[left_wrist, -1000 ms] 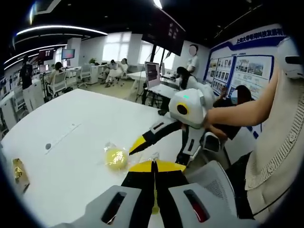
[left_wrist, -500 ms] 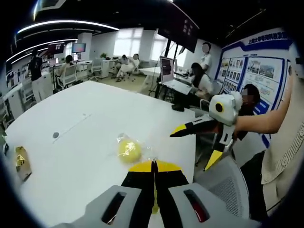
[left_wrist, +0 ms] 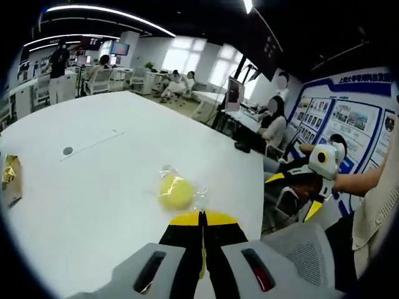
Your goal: Compare the silicone blocks by pressing each to a similar depth, holding the contact briefly, and releasing to observe deformation and rebound differences across the visible hardness samples.
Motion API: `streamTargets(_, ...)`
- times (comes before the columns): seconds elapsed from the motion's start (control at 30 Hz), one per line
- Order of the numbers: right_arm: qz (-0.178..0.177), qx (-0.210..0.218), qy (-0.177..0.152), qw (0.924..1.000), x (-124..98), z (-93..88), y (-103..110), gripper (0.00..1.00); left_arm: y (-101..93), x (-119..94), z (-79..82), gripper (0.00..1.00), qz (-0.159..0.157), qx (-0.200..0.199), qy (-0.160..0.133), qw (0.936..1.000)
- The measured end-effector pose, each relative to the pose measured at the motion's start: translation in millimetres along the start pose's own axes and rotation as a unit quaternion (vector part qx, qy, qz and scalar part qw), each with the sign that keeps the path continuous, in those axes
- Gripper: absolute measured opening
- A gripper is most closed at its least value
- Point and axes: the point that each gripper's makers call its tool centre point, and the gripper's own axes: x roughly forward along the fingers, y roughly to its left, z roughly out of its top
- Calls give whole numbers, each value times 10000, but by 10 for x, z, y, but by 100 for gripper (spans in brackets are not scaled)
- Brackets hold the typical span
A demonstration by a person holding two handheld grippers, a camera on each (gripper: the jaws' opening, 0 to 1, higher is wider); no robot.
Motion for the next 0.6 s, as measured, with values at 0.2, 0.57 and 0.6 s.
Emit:
streamTargets(0.2,-239,110,223,9994,-57,-112,-152,72,195,75,63,0,-30,-195,-180,9996)
streamTargets(0.57,-334,116,319,9989,16,-101,-206,68,892,-25,131,0,669,-740,-646,9929)
streamTargets(0.6,-337,150,326,9988,40,-99,-208,68,1003,-50,98,0,794,-771,-672,9916)
